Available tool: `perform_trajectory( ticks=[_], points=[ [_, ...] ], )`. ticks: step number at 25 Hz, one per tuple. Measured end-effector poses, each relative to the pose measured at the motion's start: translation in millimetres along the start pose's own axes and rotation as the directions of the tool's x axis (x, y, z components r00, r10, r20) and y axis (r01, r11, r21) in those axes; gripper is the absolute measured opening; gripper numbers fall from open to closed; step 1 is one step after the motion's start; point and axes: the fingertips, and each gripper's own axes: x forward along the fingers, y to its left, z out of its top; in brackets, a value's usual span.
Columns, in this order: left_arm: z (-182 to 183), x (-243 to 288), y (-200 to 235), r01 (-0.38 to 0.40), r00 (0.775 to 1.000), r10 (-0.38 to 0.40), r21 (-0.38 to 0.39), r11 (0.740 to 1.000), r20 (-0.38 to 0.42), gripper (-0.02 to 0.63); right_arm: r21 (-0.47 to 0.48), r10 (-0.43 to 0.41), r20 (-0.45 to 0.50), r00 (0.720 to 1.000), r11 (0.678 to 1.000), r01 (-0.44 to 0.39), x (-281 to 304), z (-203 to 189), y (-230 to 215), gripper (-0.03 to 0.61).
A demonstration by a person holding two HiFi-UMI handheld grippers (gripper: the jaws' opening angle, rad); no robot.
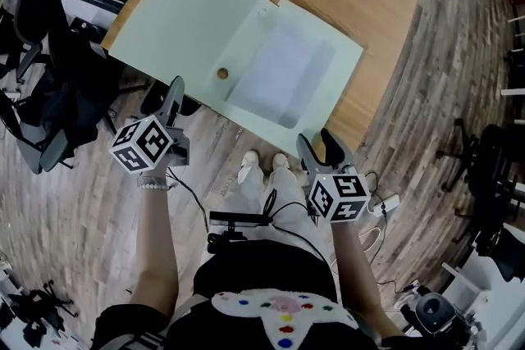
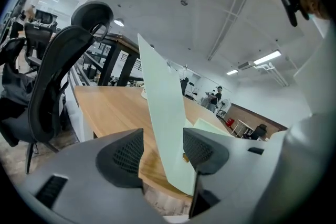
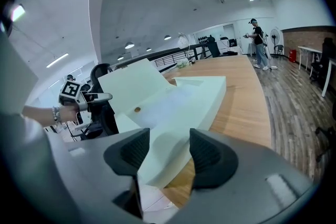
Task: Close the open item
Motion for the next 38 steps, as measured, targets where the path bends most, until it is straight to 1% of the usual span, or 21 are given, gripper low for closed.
perform_trajectory(
  ticks=[4, 7, 9, 12, 14, 17, 19, 24, 25, 27, 30, 34, 38],
  points=[
    [5, 3, 2, -0.004, 1.0, 0.003, 0.03, 1.0, 0.007, 0.219, -0.022, -0.006, -0.017, 1.0, 1.0, 0.005, 3, -3, -2, 0.233],
    [8, 4, 1, 0.001, 1.0, -0.001, 0.059, 0.998, 0.009, 0.213, -0.011, -0.003, -0.023, 1.0, 1.0, 0.003, 5, -6, -3, 0.233],
    [11, 2, -2, 0.013, 1.0, -0.014, 0.075, 0.997, 0.013, 0.171, -0.006, 0.0, -0.021, 1.0, 1.0, -0.001, 6, -7, -2, 0.233],
    [16, 0, -9, 0.024, 0.999, -0.027, 0.086, 0.996, 0.029, 0.139, -0.012, 0.002, -0.022, 1.0, 1.0, -0.002, 6, -7, -3, 0.233],
    [18, -2, -16, 0.027, 0.999, -0.031, 0.106, 0.994, 0.039, 0.098, -0.016, 0.001, -0.023, 1.0, 1.0, -0.001, 6, -7, -5, 0.233],
    [18, -7, -28, 0.044, 0.998, -0.049, 0.163, 0.986, 0.032, 0.021, -0.021, -0.005, -0.029, 1.0, 1.0, 0.005, 3, -10, -6, 0.233],
    [18, -11, -39, 0.064, 0.997, -0.069, 0.208, 0.976, 0.019, 0.014, -0.027, -0.011, -0.03, 0.999, 1.0, 0.01, 2, -10, -7, 0.232],
    [18, -17, -64, 0.076, 0.997, -0.082, 0.345, 0.936, 0.002, 0.011, -0.027, 0.001, -0.027, 1.0, 1.0, -0.002, 4, -8, -6, 0.232],
    [17, -18, -69, 0.075, 0.997, -0.08, 0.374, 0.925, -0.002, 0.011, -0.027, 0.003, -0.027, 1.0, 1.0, -0.003, 4, -8, -7, 0.232],
    [13, -21, -82, 0.075, 0.997, -0.077, 0.442, 0.894, -0.014, 0.011, -0.025, 0.004, -0.028, 1.0, 1.0, -0.005, 3, -9, -7, 0.232],
    [7, -27, -103, 0.084, 0.996, -0.078, 0.545, 0.834, -0.034, 0.011, -0.023, 0.006, -0.026, 1.0, 1.0, -0.006, 0, -8, -8, 0.232],
    [-3, -32, -130, 0.095, 0.995, -0.078, 0.662, 0.744, -0.055, 0.011, -0.021, 0.016, -0.023, 1.0, 1.0, -0.016, 1, -8, -8, 0.232],
    [-23, -35, -151, 0.128, 0.992, -0.074, 0.759, 0.639, -0.104, 0.011, -0.018, 0.03, -0.022, 0.999, 0.999, -0.031, 0, -8, -8, 0.232]
  ],
)
